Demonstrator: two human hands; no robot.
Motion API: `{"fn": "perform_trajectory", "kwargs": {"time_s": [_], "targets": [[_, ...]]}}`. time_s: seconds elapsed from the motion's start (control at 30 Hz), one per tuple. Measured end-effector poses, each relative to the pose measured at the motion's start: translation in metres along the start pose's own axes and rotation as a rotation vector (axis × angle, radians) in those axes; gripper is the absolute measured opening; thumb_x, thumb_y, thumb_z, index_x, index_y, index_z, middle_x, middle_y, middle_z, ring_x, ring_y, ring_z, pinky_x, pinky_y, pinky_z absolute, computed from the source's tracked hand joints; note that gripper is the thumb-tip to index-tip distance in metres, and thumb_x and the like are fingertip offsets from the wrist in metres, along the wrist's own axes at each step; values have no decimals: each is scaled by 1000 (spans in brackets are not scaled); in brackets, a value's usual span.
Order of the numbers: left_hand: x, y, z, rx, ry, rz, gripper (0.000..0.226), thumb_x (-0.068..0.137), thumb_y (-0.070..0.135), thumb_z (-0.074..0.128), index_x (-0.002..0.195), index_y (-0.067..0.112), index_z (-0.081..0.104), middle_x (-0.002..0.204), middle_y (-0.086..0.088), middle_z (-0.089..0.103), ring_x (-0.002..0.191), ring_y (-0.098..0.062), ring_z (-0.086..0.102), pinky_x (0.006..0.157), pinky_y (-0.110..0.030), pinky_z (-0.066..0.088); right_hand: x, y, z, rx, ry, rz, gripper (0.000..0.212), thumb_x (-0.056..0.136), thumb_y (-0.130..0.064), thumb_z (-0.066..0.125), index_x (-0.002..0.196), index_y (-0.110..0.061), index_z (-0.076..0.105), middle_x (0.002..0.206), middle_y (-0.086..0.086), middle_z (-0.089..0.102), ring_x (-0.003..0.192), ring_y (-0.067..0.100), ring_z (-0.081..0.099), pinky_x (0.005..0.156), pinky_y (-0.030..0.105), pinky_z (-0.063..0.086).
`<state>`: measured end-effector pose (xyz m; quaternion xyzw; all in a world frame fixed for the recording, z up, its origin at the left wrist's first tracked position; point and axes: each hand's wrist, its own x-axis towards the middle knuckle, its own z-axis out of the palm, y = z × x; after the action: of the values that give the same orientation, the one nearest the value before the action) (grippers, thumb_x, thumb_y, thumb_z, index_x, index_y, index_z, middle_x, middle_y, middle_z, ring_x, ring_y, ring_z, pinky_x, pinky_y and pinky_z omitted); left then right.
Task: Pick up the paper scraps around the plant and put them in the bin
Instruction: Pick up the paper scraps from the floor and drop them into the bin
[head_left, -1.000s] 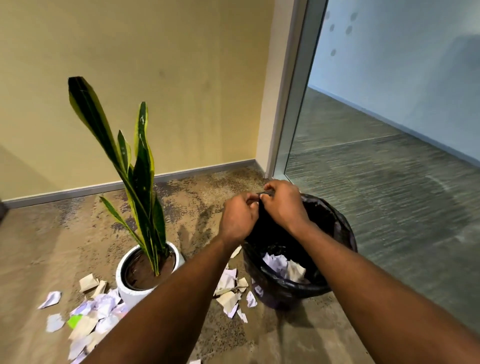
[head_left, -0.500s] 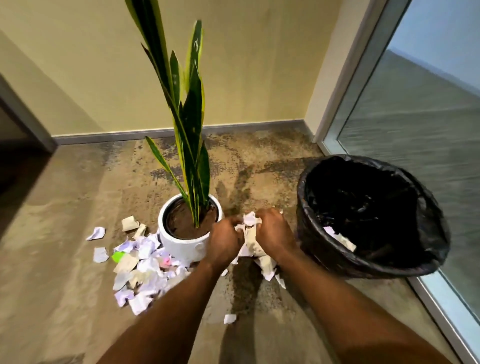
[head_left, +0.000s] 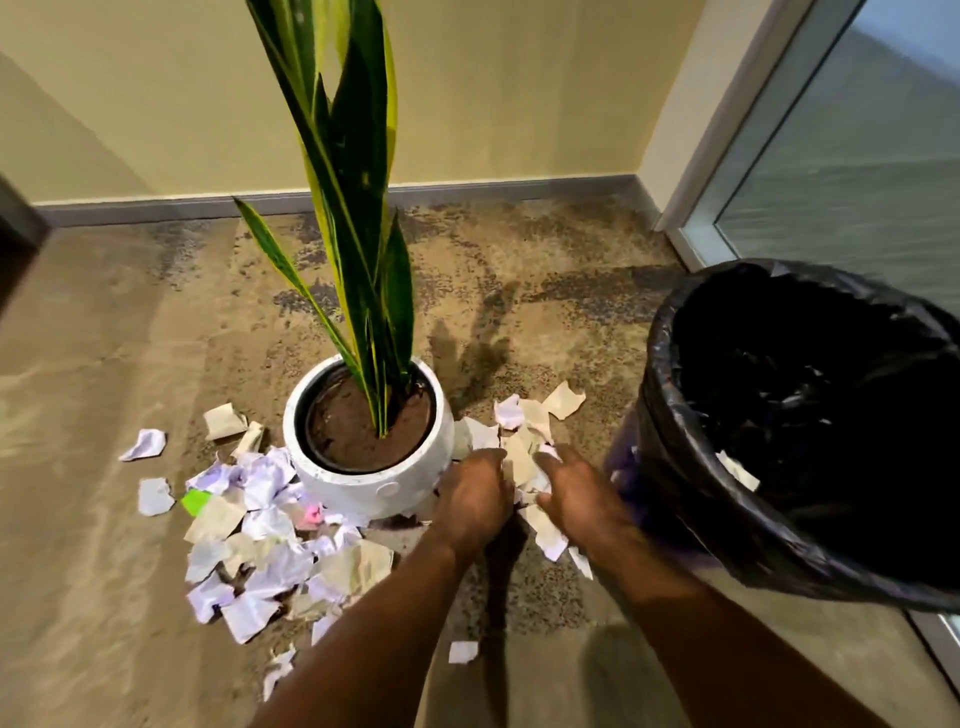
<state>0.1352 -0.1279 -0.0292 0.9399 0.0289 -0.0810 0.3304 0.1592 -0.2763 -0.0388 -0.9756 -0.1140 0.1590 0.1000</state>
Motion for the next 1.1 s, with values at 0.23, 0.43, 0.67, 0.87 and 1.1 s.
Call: {"fn": "perform_trajectory", "kwargs": {"time_s": [0.23, 0.43, 0.67, 0.87, 1.1], "targets": [[13, -6, 16, -21, -60, 53, 19, 92, 17, 56, 111, 17, 51, 102, -5, 60, 85, -22, 57, 69, -35, 45, 8, 6, 17, -31, 53, -33, 20, 93, -15, 50, 108, -15, 63, 107, 8, 62, 93, 27, 63, 73, 28, 45], [20, -2, 27, 55, -95, 65, 45, 94, 24, 59, 138, 19, 48, 136, -1, 51, 115, -21, 55, 94, -38, 51, 17, 2, 7, 169, 129, 73, 11, 87, -16, 57, 84, -18, 67, 85, 3, 62, 65, 15, 52, 50, 14, 32], [20, -2, 28, 48, -2, -1, 7, 94, 24, 59, 93, 16, 60, 98, -2, 62, 77, -17, 58, 65, -34, 49, 27, 2, 2, 247, 272, 112, 16, 87, -12, 56, 97, -18, 68, 104, 4, 62, 79, 19, 59, 65, 25, 46], [16, -7, 20, 28, 8, -8, 7, 88, 18, 63, 95, 19, 62, 100, -1, 66, 80, -21, 61, 69, -38, 54, 30, 5, 10, 159, 48, 280, 59, 88, -14, 60, 143, -20, 37, 136, 10, 43, 118, 31, 52, 88, 38, 49], [13, -13, 18, 99, 112, 66, 16, 94, 25, 57, 103, 17, 67, 110, -2, 59, 94, -18, 55, 80, -32, 51, 23, 13, 14, 202, 59, 260, 16, 86, -13, 66, 102, -14, 63, 103, 7, 66, 89, 23, 65, 75, 31, 56]]}}
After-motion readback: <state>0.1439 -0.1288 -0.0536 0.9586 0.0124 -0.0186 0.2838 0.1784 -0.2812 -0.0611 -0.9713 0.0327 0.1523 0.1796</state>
